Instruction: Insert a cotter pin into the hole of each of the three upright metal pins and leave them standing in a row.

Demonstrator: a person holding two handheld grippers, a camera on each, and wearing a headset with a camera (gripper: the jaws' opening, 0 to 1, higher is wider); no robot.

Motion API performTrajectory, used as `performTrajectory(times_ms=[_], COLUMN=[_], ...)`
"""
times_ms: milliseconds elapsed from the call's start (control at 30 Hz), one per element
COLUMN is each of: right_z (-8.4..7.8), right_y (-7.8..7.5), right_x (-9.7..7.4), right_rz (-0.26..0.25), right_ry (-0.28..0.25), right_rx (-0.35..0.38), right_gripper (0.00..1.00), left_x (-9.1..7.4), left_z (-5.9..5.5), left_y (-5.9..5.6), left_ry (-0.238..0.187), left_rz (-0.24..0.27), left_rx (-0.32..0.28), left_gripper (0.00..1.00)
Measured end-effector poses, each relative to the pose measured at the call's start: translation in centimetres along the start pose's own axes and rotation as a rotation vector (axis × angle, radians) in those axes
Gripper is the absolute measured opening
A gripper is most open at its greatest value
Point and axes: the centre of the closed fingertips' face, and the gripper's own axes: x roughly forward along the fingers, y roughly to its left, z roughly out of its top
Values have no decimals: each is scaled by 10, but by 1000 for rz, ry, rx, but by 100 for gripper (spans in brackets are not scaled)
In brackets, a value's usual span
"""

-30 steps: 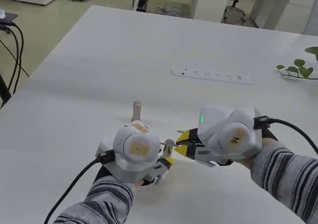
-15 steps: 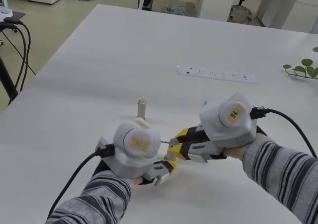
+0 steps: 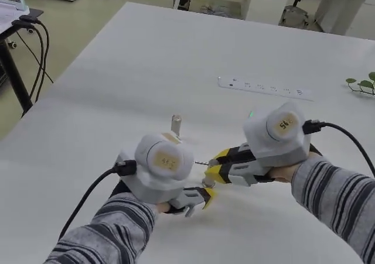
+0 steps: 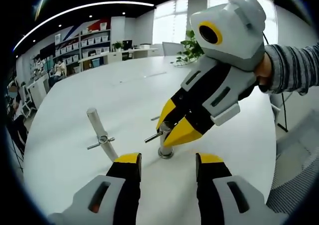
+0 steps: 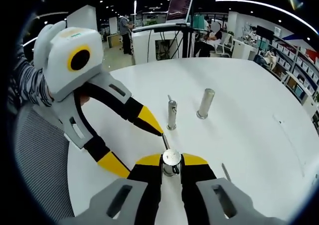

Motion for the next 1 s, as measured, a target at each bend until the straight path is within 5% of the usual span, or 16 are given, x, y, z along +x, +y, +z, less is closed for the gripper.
performTrajectory(times_ms=[1000], right_z=[5], right_y=[-20], right_x=[4], right_rz=[51], right_ry=[9], right_rx=[-23], right_gripper=[9], left_x=[0], left_z=[3], left_y=[-5], left_ry=[-11], left_rz=[-36], left_rx=[-44], left_gripper=[49])
